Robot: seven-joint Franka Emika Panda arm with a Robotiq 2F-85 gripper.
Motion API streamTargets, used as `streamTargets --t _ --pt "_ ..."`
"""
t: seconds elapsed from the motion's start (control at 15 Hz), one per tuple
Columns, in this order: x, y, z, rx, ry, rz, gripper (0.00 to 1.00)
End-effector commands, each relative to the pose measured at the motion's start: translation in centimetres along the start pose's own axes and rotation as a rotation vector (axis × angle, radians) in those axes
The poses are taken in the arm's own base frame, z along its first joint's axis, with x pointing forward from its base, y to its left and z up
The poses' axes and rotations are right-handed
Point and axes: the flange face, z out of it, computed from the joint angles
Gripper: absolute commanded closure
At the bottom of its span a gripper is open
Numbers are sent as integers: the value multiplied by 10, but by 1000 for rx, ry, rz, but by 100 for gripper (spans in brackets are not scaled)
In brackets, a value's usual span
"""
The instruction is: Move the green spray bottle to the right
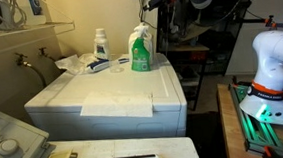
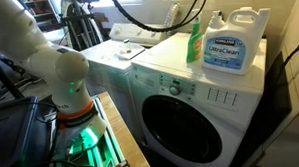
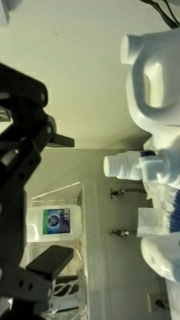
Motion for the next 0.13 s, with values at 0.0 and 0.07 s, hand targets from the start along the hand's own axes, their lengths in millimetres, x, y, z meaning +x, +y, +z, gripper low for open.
streamTargets --t 0.0,0.07 --pt "-5 6 -61 40 196 26 0" --pt "8 10 -30 -6 120 18 0"
